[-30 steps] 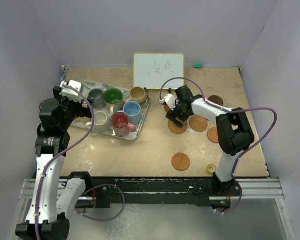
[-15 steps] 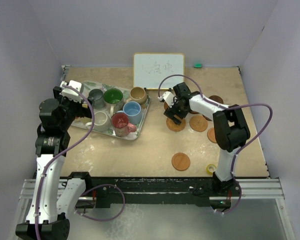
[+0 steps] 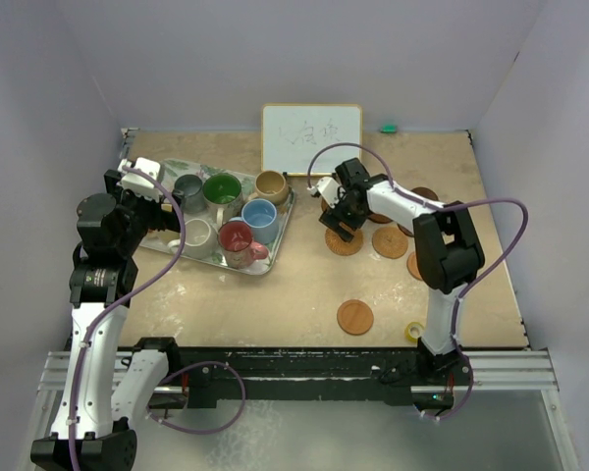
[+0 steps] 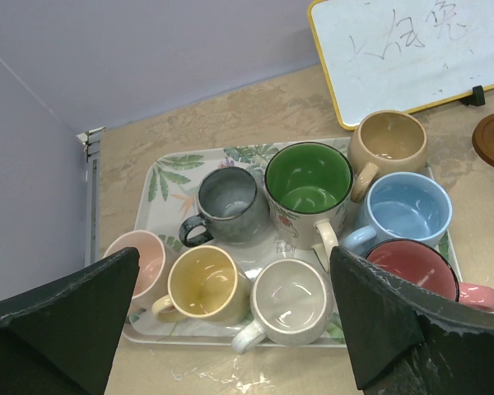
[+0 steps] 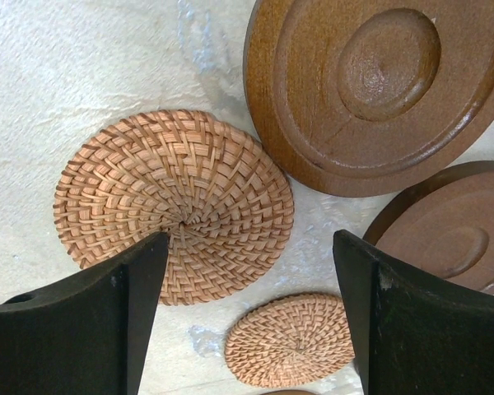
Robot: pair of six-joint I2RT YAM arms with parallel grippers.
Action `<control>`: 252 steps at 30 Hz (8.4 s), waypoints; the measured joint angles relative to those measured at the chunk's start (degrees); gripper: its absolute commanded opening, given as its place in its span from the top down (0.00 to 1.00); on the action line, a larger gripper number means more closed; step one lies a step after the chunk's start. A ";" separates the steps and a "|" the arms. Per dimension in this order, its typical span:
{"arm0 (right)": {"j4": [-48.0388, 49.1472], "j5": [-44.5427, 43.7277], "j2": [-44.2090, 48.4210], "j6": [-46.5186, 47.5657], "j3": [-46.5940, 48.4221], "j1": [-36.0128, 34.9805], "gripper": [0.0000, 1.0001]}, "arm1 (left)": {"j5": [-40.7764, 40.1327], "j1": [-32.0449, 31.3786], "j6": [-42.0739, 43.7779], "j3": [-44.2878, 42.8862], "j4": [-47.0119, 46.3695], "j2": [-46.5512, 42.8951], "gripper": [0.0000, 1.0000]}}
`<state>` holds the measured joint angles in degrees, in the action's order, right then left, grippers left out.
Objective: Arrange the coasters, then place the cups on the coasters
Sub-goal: Move the cup to the center of the board.
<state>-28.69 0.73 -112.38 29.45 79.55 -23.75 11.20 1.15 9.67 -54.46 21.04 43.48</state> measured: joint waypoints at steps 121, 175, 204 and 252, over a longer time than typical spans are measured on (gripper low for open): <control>-0.74 2.10 -0.07 4.28 1.22 16.48 0.17 | 1.73 0.55 -0.02 0.04 -0.02 0.04 0.05; -8.28 7.54 20.13 7.63 -25.24 24.11 0.59 | 9.81 0.68 -0.24 3.85 -0.83 1.95 0.02; -12.17 4.87 16.06 3.45 -21.31 -1.07 0.69 | 9.79 0.68 -0.24 4.70 -0.87 0.42 0.02; -17.27 8.35 2.71 3.04 -4.00 -15.37 0.72 | 9.62 0.68 -0.04 5.53 -0.87 0.00 0.02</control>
<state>-45.95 9.08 -109.67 32.49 75.55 -39.11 20.82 1.83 9.63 -48.93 20.16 43.48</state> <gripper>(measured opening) 0.285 0.977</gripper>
